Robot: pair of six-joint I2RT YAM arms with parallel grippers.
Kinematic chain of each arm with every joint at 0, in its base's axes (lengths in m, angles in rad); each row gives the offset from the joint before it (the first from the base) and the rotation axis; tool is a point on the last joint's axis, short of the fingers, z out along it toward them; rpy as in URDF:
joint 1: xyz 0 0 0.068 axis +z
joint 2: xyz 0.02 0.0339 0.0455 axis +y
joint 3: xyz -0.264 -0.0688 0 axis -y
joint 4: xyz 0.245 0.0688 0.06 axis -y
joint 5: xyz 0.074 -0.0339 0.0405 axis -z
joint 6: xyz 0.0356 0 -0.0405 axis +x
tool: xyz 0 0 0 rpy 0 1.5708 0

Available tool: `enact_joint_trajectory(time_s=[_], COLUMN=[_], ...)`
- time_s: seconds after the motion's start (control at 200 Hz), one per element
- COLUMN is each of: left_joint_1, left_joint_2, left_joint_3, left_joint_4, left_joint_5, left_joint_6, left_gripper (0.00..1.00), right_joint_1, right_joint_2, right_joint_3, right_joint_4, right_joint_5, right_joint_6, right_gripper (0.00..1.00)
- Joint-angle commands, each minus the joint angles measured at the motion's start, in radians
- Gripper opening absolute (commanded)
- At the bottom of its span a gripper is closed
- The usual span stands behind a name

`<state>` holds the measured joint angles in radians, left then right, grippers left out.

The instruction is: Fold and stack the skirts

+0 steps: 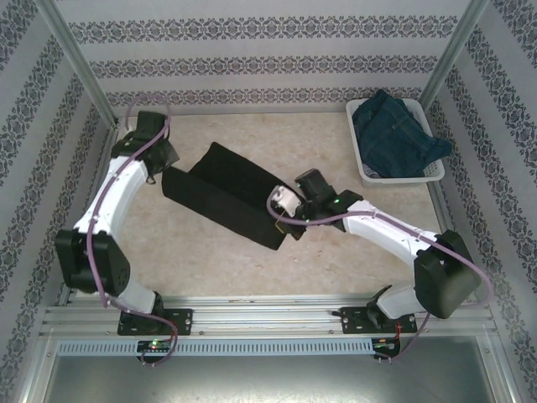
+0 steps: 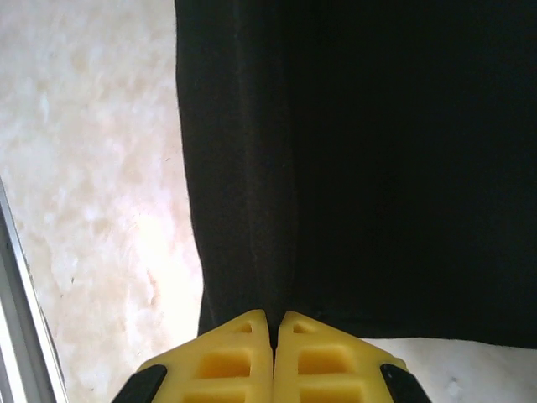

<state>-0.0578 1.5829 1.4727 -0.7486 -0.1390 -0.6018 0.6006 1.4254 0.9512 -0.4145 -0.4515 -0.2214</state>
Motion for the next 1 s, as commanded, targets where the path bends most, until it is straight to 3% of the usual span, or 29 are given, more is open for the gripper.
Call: enact_joint_trajectory(time_s=[0.0, 0.27, 0.55, 0.724, 0.919, 0.994], left_joint_1=[-0.027, -0.069, -0.093, -0.100, -0.104, -0.105], left_joint_2=[0.111, 0.382, 0.582, 0.670, 0.836, 0.892], left_joint_3=[0.134, 0.444, 0.676, 0.715, 0.834, 0.885], left_joint_4=[-0.022, -0.023, -0.029, 0.102, 0.091, 0.064], left_joint_5=[-0.047, -0.028, 0.022, 0.095, 0.113, 0.099], left_joint_6=[0.057, 0.088, 0.098, 0.106, 0.080, 0.065], left_gripper=[0.00, 0.00, 0.00, 0.00, 0.00, 0.11], right_joint_1=[-0.087, -0.237, -0.304, -0.320, -0.328, -0.331], right_joint_2=[0.038, 0.217, 0.387, 0.466, 0.547, 0.551], right_joint_3=[0.036, 0.147, 0.253, 0.290, 0.325, 0.317], right_joint_4=[-0.016, -0.015, -0.017, 0.015, 0.040, 0.052], right_joint_5=[-0.157, -0.236, -0.156, -0.083, -0.049, -0.020], right_joint_6=[0.082, 0.164, 0.286, 0.378, 0.467, 0.491], right_gripper=[0.00, 0.00, 0.00, 0.00, 0.00, 0.00])
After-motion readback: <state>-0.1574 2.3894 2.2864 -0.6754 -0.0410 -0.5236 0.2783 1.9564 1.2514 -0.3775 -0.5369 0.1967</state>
